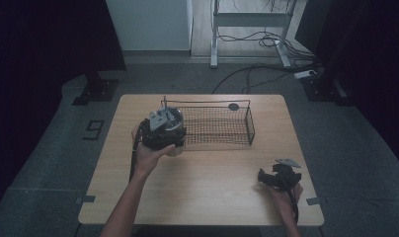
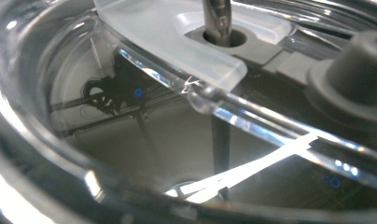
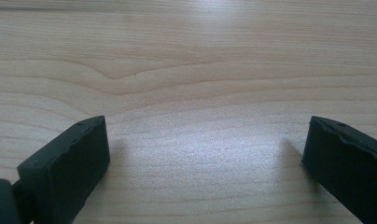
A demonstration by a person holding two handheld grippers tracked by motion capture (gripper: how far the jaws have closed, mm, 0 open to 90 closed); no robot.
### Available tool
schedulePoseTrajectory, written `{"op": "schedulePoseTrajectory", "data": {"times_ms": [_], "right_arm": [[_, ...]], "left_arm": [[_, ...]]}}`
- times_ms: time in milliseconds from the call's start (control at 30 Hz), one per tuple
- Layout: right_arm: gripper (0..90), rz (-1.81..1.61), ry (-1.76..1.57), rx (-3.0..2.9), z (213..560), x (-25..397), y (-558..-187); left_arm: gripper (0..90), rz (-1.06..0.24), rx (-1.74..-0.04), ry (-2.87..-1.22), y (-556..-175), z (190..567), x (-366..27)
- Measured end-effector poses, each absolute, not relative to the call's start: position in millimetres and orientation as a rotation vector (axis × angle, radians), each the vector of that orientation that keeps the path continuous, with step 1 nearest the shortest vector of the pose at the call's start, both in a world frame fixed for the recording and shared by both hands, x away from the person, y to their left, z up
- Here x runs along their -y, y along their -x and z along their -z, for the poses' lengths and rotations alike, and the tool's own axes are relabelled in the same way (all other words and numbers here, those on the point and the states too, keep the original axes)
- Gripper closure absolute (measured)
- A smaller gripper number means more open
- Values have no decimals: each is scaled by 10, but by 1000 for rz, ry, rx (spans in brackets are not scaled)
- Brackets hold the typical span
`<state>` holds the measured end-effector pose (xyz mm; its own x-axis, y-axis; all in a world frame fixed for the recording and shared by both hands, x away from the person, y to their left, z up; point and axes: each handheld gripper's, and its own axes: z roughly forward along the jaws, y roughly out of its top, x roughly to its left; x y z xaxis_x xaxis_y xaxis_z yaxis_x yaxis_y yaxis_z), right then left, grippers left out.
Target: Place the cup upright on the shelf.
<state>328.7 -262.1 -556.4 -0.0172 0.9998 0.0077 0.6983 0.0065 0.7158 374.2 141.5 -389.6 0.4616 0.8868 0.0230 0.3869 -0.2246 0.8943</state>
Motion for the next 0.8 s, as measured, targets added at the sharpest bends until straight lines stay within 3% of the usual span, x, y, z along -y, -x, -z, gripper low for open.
{"op": "schedulePoseTrajectory", "data": {"times_ms": [800], "right_arm": [[4,-755,-1741,-1766,5565,2623,-3291]], "left_arm": [[40,-686,-1117,-1801,-4107,3741,-1302]]}}
